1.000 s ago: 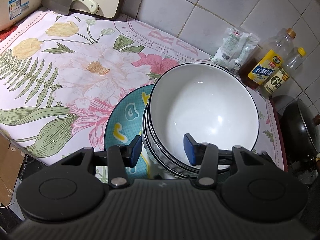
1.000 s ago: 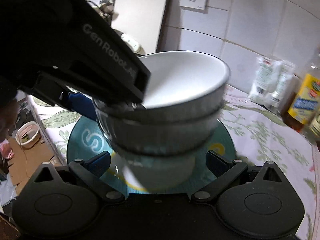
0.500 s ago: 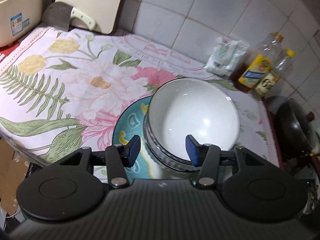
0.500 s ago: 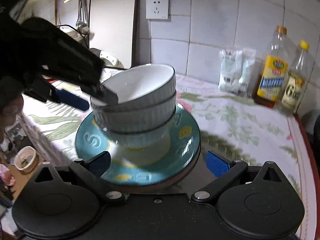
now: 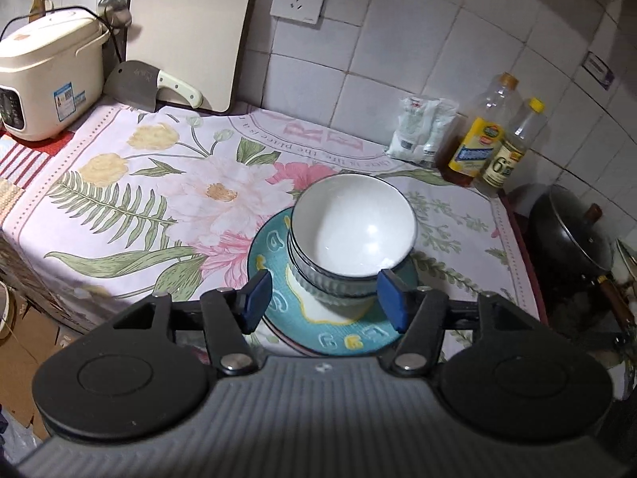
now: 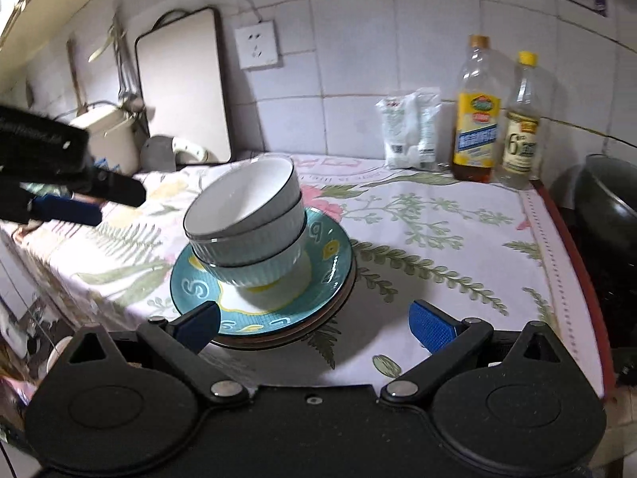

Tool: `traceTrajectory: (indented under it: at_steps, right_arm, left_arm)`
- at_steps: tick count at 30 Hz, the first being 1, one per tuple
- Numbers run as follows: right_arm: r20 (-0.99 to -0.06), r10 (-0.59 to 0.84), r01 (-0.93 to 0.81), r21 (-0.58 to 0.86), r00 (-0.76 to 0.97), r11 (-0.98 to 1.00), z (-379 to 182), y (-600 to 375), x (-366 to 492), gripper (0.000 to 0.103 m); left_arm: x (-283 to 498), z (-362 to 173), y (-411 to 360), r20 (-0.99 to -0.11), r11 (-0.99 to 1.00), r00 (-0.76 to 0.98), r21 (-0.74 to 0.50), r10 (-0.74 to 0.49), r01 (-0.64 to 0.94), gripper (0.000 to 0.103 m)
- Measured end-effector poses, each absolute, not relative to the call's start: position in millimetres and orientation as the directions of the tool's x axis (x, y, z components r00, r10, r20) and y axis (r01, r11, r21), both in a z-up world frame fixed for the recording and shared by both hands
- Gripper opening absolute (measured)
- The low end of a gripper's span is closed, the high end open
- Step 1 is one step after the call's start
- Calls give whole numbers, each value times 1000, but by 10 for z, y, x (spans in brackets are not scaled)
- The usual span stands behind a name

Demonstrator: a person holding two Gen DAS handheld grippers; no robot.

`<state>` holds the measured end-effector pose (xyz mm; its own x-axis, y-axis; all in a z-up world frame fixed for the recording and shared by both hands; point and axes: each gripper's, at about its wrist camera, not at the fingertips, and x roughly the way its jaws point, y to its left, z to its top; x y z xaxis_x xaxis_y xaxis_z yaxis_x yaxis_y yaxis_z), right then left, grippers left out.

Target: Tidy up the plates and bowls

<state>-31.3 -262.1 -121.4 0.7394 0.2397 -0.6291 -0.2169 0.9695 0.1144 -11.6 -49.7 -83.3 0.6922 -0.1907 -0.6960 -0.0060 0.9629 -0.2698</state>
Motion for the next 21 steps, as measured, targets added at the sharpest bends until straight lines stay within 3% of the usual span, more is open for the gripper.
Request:
traceTrajectory:
  at_steps: [15, 21]
  right_arm:
    - [-633, 100, -43, 105, 767, 994, -317, -3143, -773, 102]
    - [-657, -31, 56, 17, 754, 998, -116, -3259, -876, 102]
  left_arm:
    - [-733, -398, -710, -737, 988, 660, -140, -145, 61, 75]
    - [-845, -315, -833, -734, 991, 666, -80, -129, 105, 86]
